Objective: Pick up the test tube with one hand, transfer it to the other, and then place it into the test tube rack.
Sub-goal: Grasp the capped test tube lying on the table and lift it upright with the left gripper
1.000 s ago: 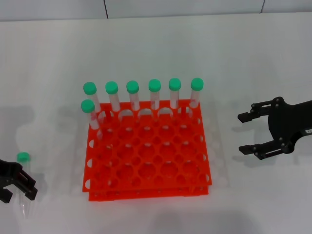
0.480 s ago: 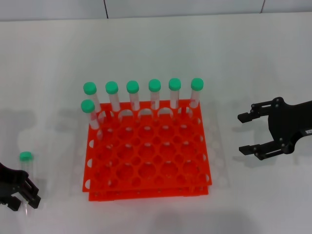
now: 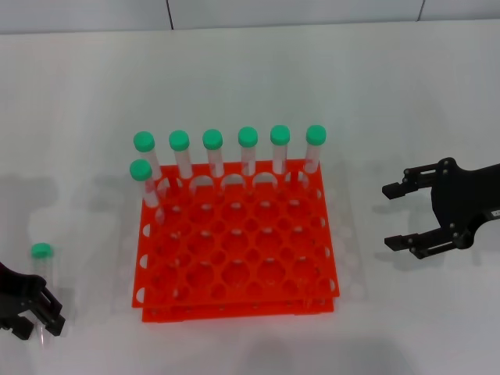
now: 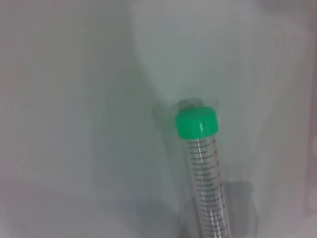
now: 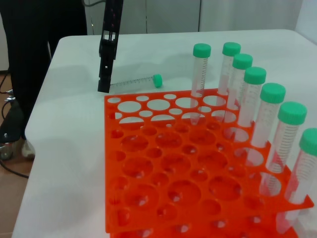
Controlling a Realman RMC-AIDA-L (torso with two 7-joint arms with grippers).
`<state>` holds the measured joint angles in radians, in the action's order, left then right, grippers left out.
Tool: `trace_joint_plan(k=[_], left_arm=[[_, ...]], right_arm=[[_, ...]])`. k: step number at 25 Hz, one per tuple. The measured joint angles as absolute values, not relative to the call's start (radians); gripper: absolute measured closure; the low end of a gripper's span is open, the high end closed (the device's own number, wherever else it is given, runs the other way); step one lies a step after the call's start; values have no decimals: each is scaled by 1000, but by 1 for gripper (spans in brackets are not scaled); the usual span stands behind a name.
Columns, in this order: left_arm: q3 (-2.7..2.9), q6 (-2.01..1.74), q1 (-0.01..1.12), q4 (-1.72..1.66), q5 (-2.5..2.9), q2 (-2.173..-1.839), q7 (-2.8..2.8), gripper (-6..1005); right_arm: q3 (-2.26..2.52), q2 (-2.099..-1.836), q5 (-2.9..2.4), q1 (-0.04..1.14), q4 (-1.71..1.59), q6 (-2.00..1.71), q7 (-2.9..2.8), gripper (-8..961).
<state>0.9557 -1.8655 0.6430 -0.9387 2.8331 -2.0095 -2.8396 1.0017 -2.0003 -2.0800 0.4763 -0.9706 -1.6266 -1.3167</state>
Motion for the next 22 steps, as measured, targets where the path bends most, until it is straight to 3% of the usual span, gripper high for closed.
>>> trace_joint_plan(k=[22], left_arm=[[991,-1866,643,-940,2833,-2000,-2846,607]], right_arm=[[1002,-2000,-2080,478,-971,-1624,-1316,204]])
